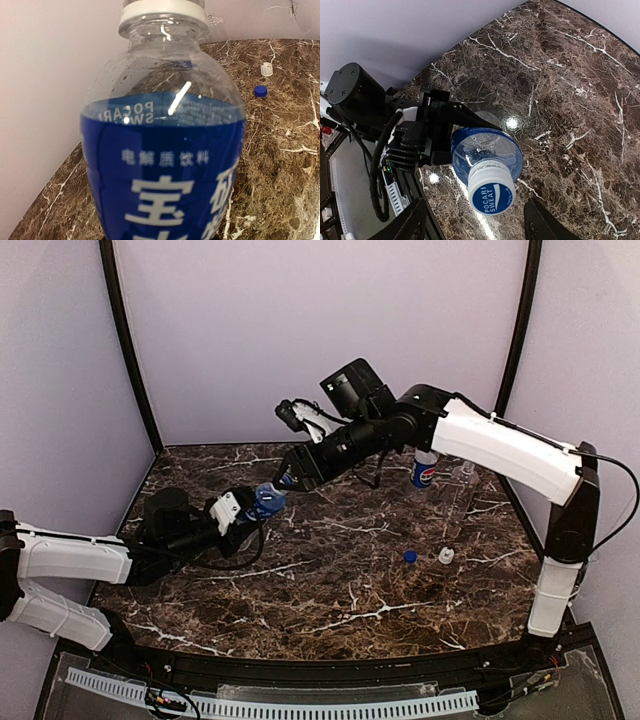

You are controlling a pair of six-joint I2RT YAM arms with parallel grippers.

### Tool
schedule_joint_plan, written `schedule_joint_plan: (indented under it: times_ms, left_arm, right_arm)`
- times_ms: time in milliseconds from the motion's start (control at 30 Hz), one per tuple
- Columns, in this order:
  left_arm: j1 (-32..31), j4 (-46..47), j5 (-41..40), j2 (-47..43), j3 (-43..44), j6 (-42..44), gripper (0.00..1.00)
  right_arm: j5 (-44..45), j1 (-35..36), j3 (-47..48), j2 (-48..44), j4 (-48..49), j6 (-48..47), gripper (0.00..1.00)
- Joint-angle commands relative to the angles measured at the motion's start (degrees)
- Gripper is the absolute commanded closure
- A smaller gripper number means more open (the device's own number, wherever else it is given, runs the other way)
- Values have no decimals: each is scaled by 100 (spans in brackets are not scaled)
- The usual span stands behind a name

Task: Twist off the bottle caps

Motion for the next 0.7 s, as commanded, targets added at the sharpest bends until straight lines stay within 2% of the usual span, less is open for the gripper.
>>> schedule_joint_plan:
  times_ms: [0, 300, 400, 667]
  left_arm:
    - [-20, 124, 19, 16, 168, -52, 72]
    - [-16, 107, 57, 58, 177, -54, 73]
    - [-20, 100, 60, 64, 185, -54, 73]
    - [-19, 25, 194, 58, 150, -60, 73]
  right_arm:
    - [93, 42, 309, 173, 2, 52, 35]
    - [93, 11, 489, 419, -58, -103, 42]
    - [36, 16, 499, 450, -48, -142, 52]
    - [-123, 15, 457, 408, 11, -493, 89]
